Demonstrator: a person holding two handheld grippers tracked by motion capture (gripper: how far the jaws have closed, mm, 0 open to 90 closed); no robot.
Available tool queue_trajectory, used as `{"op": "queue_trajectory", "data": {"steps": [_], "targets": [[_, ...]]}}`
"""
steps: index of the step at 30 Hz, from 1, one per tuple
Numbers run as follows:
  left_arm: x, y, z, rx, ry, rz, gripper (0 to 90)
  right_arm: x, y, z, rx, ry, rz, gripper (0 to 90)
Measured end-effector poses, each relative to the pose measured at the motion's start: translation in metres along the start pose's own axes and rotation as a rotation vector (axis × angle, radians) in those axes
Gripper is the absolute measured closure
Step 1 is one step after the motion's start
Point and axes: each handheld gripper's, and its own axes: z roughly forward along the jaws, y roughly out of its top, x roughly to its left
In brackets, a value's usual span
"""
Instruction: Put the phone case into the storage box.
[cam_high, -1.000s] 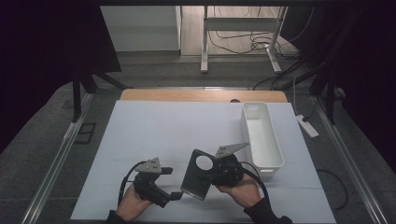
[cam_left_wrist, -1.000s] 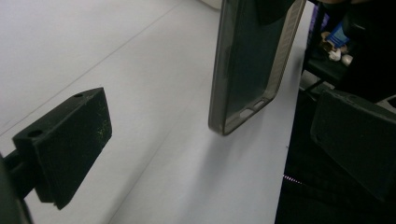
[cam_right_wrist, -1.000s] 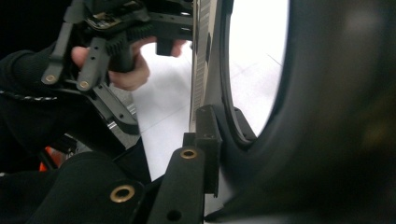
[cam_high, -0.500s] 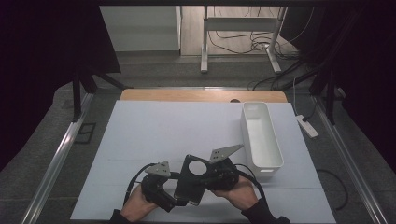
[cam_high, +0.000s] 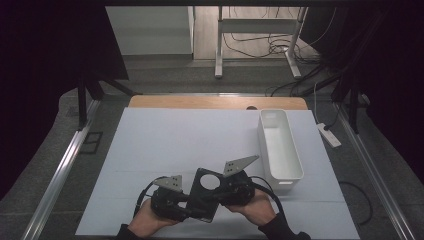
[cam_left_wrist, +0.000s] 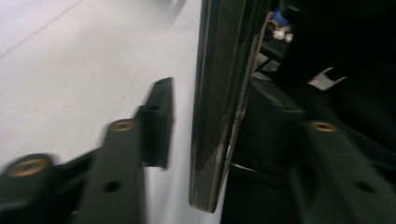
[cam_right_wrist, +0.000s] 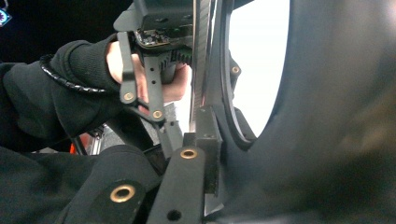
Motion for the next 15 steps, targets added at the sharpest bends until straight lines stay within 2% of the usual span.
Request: {"op": "queue_trajectory", "data": {"steps": [2, 3, 6, 12, 15], "targets": [[0.0001, -0.0001, -0.0004, -0.003, -0.012, 0.000, 70.0, 0.0003, 0.0000, 0.0002, -0.002, 0.005, -0.001, 86.2], [0.0000, -0.0002, -0.0007, -0.004, -0.026, 0.001, 70.0, 0.0004, 0.0000, 0.0002, -0.004, 0.010, -0.003, 86.2], [0.0007, -0.0007, -0.0010, -0.002, -0.042, 0.006, 77.2, 0.0005, 0.0001, 0.0005, -0.010, 0.032, -0.008, 86.2], [0.0021, -0.0012, -0.0011, -0.005, -0.086, 0.024, 83.7, 0.0008, 0.0001, 0.0009, -0.009, 0.061, -0.017, 86.0], [0.0010, -0.0004, -0.0010, 0.000, -0.089, 0.036, 85.0, -0.0002, -0.0001, -0.0001, -0.008, 0.080, -0.013, 86.0]]}}
